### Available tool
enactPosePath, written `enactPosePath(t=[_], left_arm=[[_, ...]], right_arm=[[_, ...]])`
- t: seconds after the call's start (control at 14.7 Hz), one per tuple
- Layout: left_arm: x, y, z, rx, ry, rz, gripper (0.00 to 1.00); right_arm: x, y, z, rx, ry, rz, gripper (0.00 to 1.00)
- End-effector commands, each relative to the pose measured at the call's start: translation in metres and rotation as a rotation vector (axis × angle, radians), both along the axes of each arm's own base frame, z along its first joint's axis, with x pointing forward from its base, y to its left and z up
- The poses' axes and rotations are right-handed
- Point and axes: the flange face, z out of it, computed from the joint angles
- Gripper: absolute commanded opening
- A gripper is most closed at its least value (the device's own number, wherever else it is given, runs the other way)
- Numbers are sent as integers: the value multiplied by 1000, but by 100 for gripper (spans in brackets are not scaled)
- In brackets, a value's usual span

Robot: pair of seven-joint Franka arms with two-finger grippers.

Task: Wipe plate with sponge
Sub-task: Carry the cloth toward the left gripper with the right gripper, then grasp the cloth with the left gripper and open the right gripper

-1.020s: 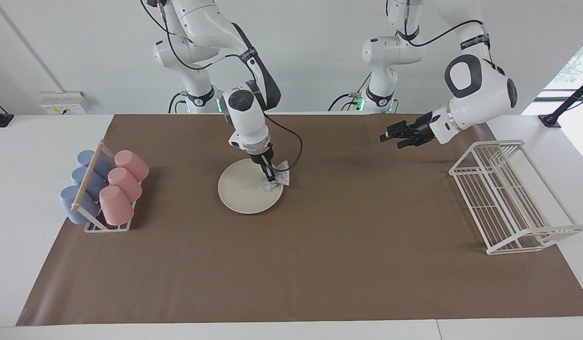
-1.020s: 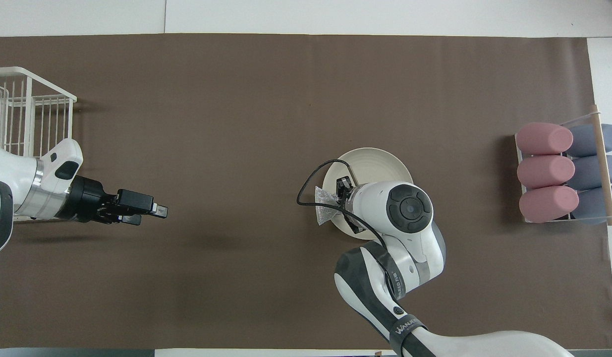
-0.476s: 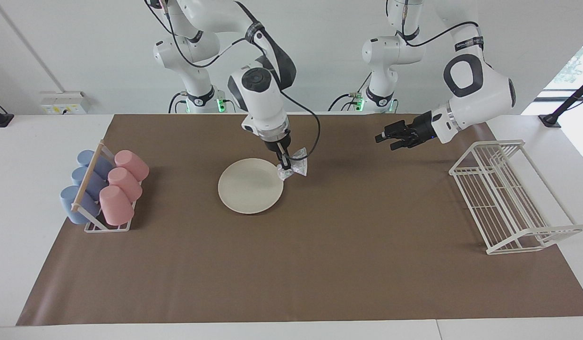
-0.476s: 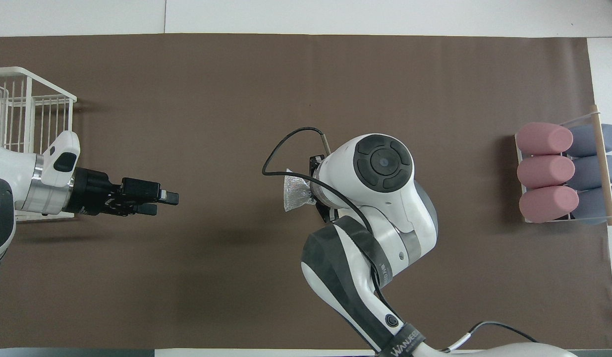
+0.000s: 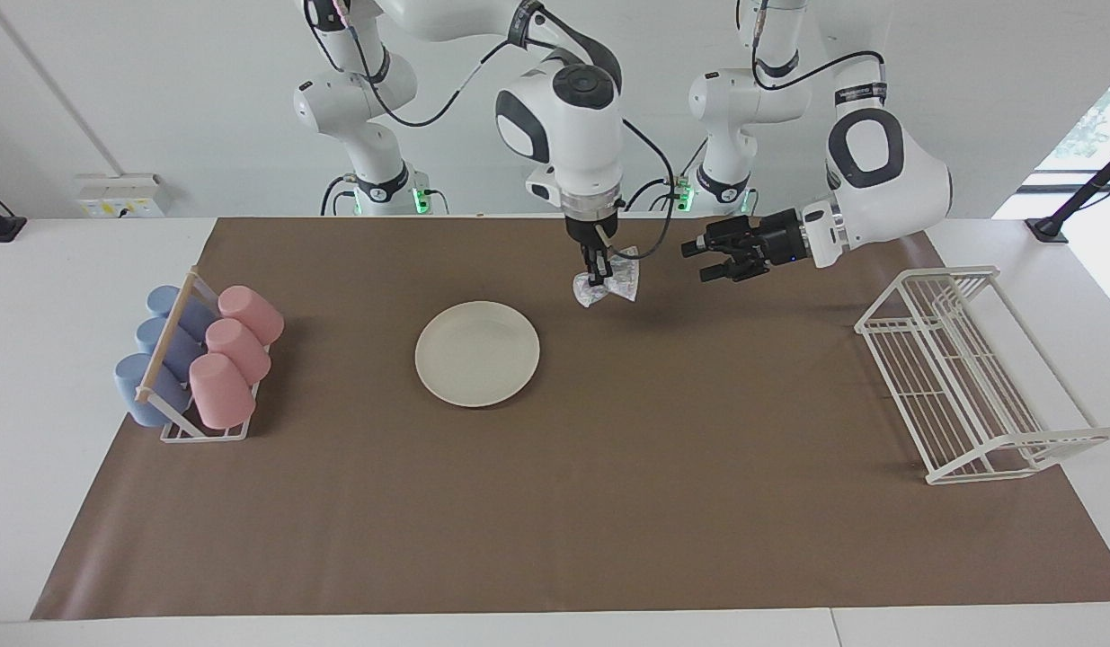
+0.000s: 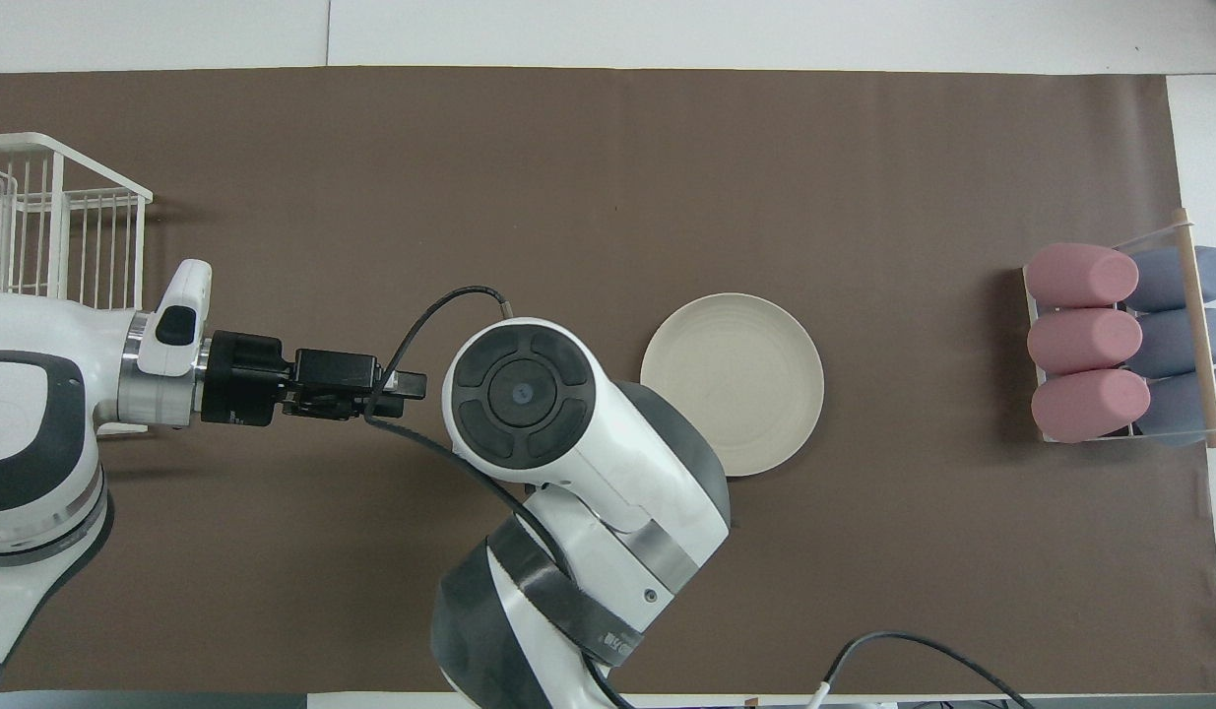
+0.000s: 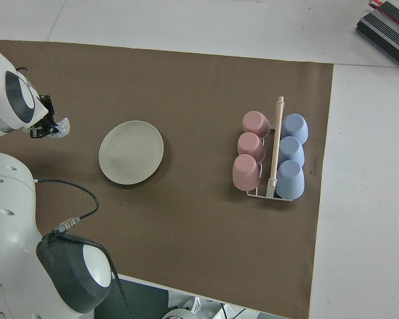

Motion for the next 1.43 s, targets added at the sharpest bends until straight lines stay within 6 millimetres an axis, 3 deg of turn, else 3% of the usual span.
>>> enactPosePath(t=[0.0,0.14,0.54,0.61,0.68,0.75,0.82,1.36], left_arm=[[2,-8,-11,-58,-30,-8,100],[-2,-17,-16,-58,-38,-38,100],[-4,-18,-20,-52,-28,-42,100],[-5,-18,-20,-54,-24,-46,91],[-6,-19,-19,-56,-21,-50,63],[-7,-19,-19,-58,-17,-52,26],[-9,-18,-21,-58,-13,-52,0],[-9,-16,-21,-51,29,-30,0]], right_arm=[[2,10,3,-20,-5,-21,0],[2,10,4,-19,-6,-21,0],[2,10,5,-15,-7,-22,0],[2,10,5,-15,-7,-22,0],[2,10,5,-15,-7,-22,0],[2,10,5,-15,-7,-22,0],[2,10,5,-15,-9,-21,0],[9,2,6,-12,-8,-32,0]])
